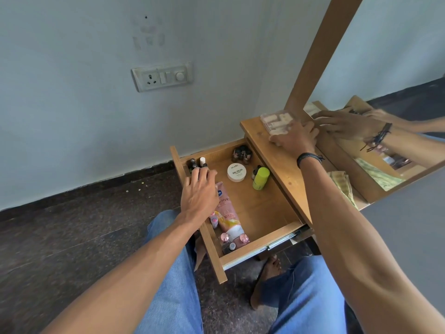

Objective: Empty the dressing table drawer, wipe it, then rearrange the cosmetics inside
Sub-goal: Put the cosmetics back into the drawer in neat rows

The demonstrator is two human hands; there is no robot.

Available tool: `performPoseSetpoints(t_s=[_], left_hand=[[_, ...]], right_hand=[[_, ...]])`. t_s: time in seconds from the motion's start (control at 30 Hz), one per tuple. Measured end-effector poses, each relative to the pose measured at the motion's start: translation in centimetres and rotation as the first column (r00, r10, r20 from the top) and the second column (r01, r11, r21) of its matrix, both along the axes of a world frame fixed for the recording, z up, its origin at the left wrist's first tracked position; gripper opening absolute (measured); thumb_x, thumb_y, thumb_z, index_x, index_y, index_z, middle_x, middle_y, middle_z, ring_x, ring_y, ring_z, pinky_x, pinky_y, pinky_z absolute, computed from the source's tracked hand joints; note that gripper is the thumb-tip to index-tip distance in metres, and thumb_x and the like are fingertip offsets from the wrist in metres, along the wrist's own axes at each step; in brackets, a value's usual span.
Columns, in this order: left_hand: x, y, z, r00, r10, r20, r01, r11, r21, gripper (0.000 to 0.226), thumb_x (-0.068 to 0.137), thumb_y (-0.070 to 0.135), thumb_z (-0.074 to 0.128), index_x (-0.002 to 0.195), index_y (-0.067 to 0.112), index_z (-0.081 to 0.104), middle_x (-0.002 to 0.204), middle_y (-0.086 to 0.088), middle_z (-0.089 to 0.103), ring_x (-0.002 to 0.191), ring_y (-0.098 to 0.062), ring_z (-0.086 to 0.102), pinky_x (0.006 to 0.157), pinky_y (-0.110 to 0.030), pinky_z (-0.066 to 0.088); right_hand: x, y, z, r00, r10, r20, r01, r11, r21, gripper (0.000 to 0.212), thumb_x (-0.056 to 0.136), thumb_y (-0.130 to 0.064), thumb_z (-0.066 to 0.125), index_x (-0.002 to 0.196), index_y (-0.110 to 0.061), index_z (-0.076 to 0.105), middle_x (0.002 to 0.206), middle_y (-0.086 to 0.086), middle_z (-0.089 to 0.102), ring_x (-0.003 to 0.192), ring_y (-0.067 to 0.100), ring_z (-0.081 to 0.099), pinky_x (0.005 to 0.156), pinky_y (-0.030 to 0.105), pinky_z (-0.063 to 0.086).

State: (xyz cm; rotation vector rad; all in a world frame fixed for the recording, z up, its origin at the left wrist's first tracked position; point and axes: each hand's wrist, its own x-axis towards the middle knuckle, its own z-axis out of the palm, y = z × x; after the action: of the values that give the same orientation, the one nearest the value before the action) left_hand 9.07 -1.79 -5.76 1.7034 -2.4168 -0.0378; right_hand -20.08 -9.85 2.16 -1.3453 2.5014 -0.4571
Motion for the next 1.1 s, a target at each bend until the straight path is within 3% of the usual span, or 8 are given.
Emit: performPoseSetpoints(t_s=[0.13,0.27,0.47,0.63,0.7,0.8,0.93,1.1], left_hand=[[0.0,0.0,0.1,1.0,-0.003,-0.01,0.004,1.0,0.014,0.046,0.093,0.034,0.064,0.135,0.02,0.053,0.138,-0.006,0.055,0.129,-0.025,0.046,0.1,-0.039,0.044],[0.1,0.0,0.3,1.0,-0.021,-0.009,0.022,0.999,0.031,0.047,0.087,0.029,0.069,0.132,0.021,0.054,0.135,-0.005,0.056,0.126,-0.024,0.047,0.097,-0.038,0.044],[0.2,0.0,0.4,0.999,-0.024,-0.03,0.024,1.0,0.006,0.044,0.085,0.023,0.069,0.127,0.02,0.057,0.129,-0.004,0.058,0.122,-0.025,0.048,0.093,-0.038,0.045],[0.2,-0.1,0.1,1.0,-0.016,-0.009,0.016,1.0,0.003,0.044,0.086,0.022,0.067,0.129,0.018,0.058,0.132,-0.006,0.058,0.124,-0.025,0.048,0.094,-0.038,0.045],[0.1,-0.1,0.1,0.999,-0.007,-0.031,0.007,1.0,-0.007,0.04,0.09,0.022,0.057,0.13,0.018,0.058,0.132,-0.006,0.058,0.125,-0.025,0.047,0.095,-0.038,0.045],[0.0,0.4,0.6,0.994,-0.004,-0.11,0.005,1.0,0.007,0.044,0.092,0.026,0.039,0.129,0.015,0.059,0.131,-0.007,0.058,0.125,-0.027,0.047,0.097,-0.041,0.044],[0.3,0.5,0.7,0.997,-0.023,-0.078,0.024,1.0,0.012,0.04,0.09,0.019,0.06,0.129,0.014,0.058,0.132,-0.006,0.055,0.126,-0.027,0.045,0.098,-0.04,0.044],[0.3,0.5,0.8,0.998,-0.021,-0.065,0.022,1.0,0.004,0.042,0.085,0.017,0.067,0.126,0.019,0.058,0.126,-0.002,0.057,0.12,-0.024,0.046,0.095,-0.037,0.045]], right_hand=[[-0.3,-0.3,0.1,0.998,-0.009,0.067,0.009,1.0,-0.003,0.094,0.067,-0.048,0.086,0.143,-0.015,0.043,0.145,0.018,0.03,0.135,0.044,0.031,0.109,0.05,0.037],[0.2,0.6,0.4,0.999,-0.014,0.038,0.013,1.0,0.013,0.091,0.066,-0.05,0.085,0.14,-0.014,0.045,0.142,0.022,0.04,0.132,0.044,0.034,0.105,0.049,0.038],[2.9,5.0,2.3,0.999,-0.008,0.047,0.016,0.985,-0.17,0.079,0.066,-0.054,0.079,0.131,-0.021,0.05,0.134,0.021,0.05,0.124,0.042,0.042,0.1,0.047,0.038],[7.9,11.0,4.2,0.995,0.099,0.012,-0.092,0.962,-0.257,0.074,0.065,-0.061,0.081,0.122,-0.022,0.054,0.124,0.02,0.057,0.118,0.039,0.049,0.097,0.043,0.039],[9.8,13.5,3.7,0.988,0.154,0.021,-0.145,0.963,-0.227,0.074,0.066,-0.064,0.08,0.123,-0.025,0.054,0.124,0.016,0.057,0.116,0.036,0.049,0.087,0.037,0.036],[11.6,16.5,2.0,0.976,0.206,0.073,-0.198,0.974,-0.114,0.077,0.068,-0.068,0.077,0.131,-0.031,0.052,0.133,0.011,0.052,0.123,0.032,0.046,0.085,0.033,0.039],[12.2,19.0,-0.5,0.979,0.197,0.059,-0.198,0.98,0.013,0.081,0.068,-0.073,0.074,0.134,-0.033,0.05,0.133,0.009,0.05,0.124,0.03,0.045,0.086,0.037,0.052],[11.9,20.4,-2.5,0.983,0.184,0.009,-0.184,0.976,0.117,0.085,0.069,-0.08,0.068,0.137,-0.034,0.046,0.136,0.007,0.049,0.123,0.028,0.044,0.09,0.038,0.051]])
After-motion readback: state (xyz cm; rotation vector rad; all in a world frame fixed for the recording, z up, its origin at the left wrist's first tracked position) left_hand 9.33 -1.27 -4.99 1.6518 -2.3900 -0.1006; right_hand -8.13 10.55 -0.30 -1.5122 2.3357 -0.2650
